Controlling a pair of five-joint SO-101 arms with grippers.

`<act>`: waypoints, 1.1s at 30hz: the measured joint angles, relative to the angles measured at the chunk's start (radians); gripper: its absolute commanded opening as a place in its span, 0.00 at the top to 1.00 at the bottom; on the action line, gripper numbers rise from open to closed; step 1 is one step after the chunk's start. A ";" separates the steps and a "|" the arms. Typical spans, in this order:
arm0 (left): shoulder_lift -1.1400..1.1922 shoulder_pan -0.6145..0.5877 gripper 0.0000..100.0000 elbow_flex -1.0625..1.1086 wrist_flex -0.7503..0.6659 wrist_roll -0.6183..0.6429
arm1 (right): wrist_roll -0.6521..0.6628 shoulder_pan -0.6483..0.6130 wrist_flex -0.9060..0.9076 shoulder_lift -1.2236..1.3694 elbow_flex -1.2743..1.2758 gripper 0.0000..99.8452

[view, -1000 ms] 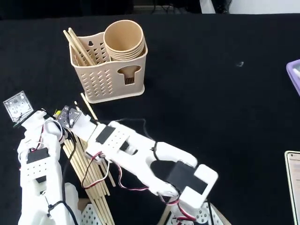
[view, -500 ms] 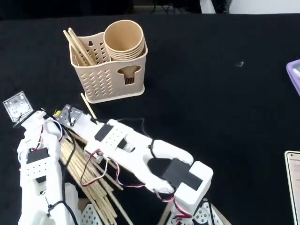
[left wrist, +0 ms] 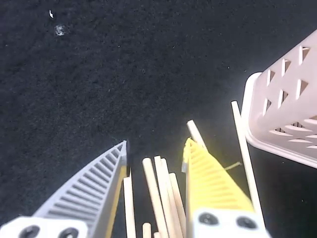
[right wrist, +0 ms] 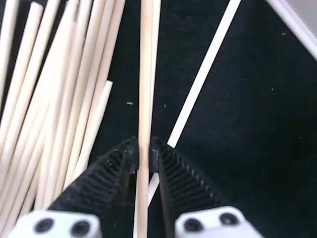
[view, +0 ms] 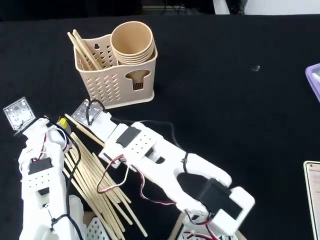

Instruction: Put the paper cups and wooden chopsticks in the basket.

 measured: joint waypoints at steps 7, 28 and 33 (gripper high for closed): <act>0.000 0.002 0.81 0.000 0.000 0.000 | 0.000 0.043 0.035 -0.135 0.008 0.99; 0.000 0.002 0.81 0.000 0.000 0.000 | -0.003 0.229 -0.792 -0.500 -0.064 0.99; 0.000 0.002 0.81 0.000 0.000 0.000 | -0.003 0.229 -1.148 -0.292 -0.064 0.99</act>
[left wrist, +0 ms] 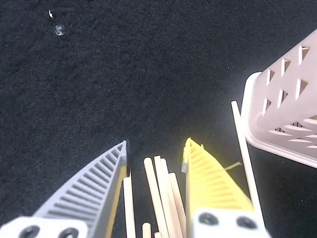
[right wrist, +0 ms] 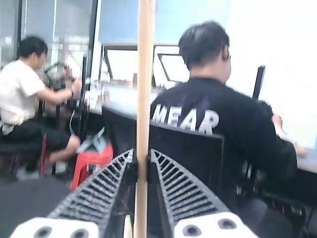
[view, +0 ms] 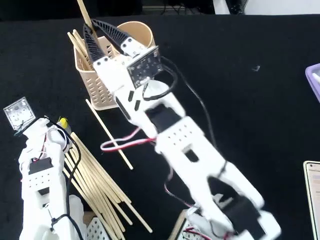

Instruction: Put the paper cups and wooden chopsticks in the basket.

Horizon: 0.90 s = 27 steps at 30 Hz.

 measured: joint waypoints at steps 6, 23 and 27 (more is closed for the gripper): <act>0.000 0.000 0.81 0.000 0.000 0.000 | 0.003 0.012 -0.195 0.241 -0.081 0.99; 0.000 0.000 0.81 0.000 -0.003 0.000 | 0.002 0.025 0.176 0.344 -0.249 0.90; 0.000 0.000 0.81 0.000 -0.003 0.000 | 0.000 0.025 0.186 0.344 -0.259 0.84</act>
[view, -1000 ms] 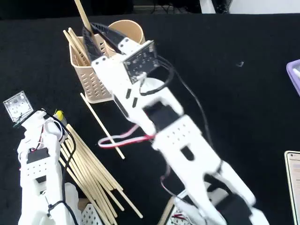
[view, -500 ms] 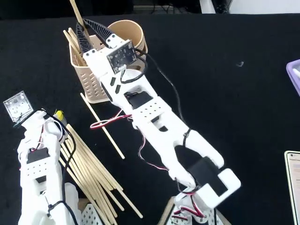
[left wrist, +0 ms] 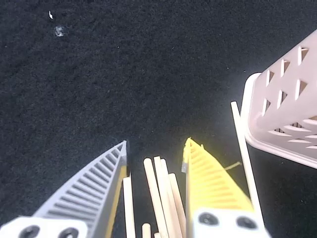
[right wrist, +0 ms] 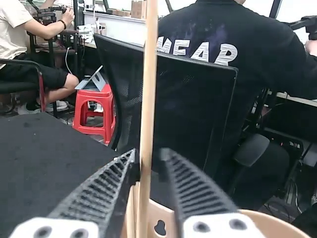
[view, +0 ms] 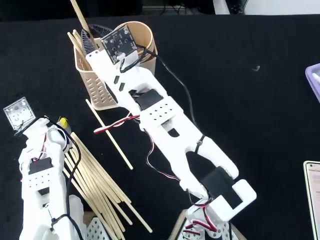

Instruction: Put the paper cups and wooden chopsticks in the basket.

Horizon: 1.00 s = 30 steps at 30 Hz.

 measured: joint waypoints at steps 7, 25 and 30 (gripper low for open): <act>0.000 0.000 0.81 0.000 0.000 0.000 | 0.000 0.000 0.040 0.000 -0.006 0.91; 0.000 0.000 0.81 0.000 0.000 0.000 | -0.003 -0.183 0.611 -0.690 0.760 0.72; 0.000 0.000 0.81 0.000 0.000 0.000 | -0.126 -0.350 0.614 -0.678 0.887 0.67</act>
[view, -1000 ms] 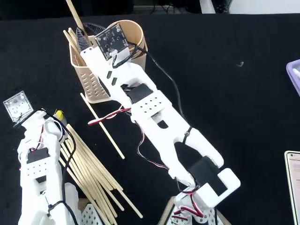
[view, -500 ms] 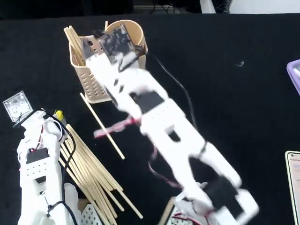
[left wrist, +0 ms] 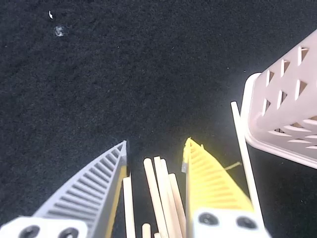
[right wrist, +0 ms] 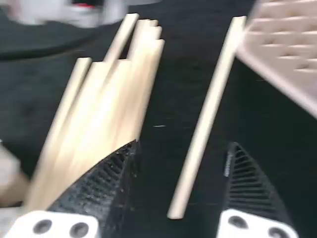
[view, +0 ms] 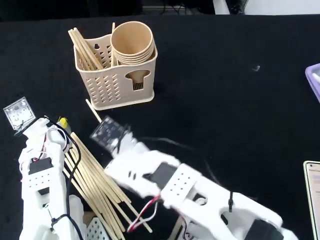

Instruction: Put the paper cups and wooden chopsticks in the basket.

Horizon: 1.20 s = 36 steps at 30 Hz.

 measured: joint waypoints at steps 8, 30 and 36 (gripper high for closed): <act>0.000 0.000 0.81 0.000 0.000 0.000 | -0.203 -0.104 -0.005 0.304 -0.091 0.63; 0.000 0.000 0.81 0.000 0.000 0.000 | -0.110 0.098 0.092 0.502 -0.273 0.99; 0.000 0.000 0.81 0.000 0.000 0.000 | -0.104 0.101 0.123 0.405 -0.259 0.84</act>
